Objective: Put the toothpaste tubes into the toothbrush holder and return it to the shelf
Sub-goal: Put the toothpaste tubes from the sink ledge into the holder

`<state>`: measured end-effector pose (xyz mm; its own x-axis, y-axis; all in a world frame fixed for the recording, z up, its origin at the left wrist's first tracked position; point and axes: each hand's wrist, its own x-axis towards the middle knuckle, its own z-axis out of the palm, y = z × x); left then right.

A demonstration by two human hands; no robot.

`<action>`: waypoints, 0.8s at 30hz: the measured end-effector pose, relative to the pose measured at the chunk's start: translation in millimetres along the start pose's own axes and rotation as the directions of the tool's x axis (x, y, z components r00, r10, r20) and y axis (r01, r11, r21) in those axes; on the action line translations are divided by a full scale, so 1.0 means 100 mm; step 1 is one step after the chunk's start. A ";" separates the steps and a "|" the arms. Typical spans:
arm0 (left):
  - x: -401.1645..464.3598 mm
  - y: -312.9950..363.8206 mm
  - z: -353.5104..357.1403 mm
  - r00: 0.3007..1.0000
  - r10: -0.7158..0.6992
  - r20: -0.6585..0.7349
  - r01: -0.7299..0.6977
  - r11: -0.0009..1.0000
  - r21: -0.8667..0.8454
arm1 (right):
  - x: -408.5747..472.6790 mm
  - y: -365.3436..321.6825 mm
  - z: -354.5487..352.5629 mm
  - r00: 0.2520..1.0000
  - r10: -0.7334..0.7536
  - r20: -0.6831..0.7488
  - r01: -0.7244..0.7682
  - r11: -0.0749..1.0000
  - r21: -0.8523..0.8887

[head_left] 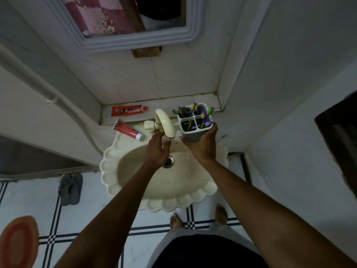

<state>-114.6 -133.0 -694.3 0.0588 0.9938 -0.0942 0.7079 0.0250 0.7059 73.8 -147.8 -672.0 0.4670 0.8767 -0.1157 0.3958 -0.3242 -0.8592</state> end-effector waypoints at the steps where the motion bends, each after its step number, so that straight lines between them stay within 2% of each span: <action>1: 0.02 -0.02 0.04 1.000 0.002 0.015 -0.002 1.000 0.027 | -0.02 -0.01 0.01 1.000 0.006 0.004 -0.006 1.000 0.004; 9: 0.06 -0.03 0.15 0.999 -0.042 -0.027 0.042 0.999 -0.023 | -0.02 -0.05 -0.08 0.997 -0.064 0.045 0.062 0.997 0.038; 12: 0.01 -0.09 0.01 0.987 -0.067 -0.145 0.063 0.998 -0.029 | 0.01 -0.04 -0.11 0.995 -0.066 0.075 0.063 0.997 0.035; 15: 0.03 -0.29 -0.26 0.961 0.014 -0.276 0.015 0.995 0.103 | 0.01 -0.05 -0.12 0.995 -0.066 0.080 0.063 0.997 0.040; 17: 0.12 -0.43 -0.44 0.974 0.016 -0.225 0.044 0.965 0.259 | 0.00 -0.05 -0.12 0.995 -0.064 0.078 0.061 0.997 0.047; 19: 0.22 -0.53 -0.59 0.995 -0.020 -0.100 0.060 0.902 0.426 | 0.00 -0.06 -0.13 0.995 -0.056 0.086 0.052 0.997 0.052; 22: 0.38 -0.66 -0.74 0.997 0.030 0.076 -0.073 0.748 0.660 | 0.00 -0.06 -0.15 0.995 -0.049 0.092 0.045 0.998 0.052; 24: 0.48 -0.73 -0.82 0.985 0.091 0.144 -0.169 0.632 0.757 | 0.00 -0.06 -0.16 0.995 -0.048 0.093 0.044 0.998 0.043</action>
<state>-221.8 -78.4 -692.7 0.2238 0.9659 -0.1301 0.9697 -0.2340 -0.0695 83.6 -151.7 -659.2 0.3719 0.9205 -0.1201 0.3818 -0.2696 -0.8840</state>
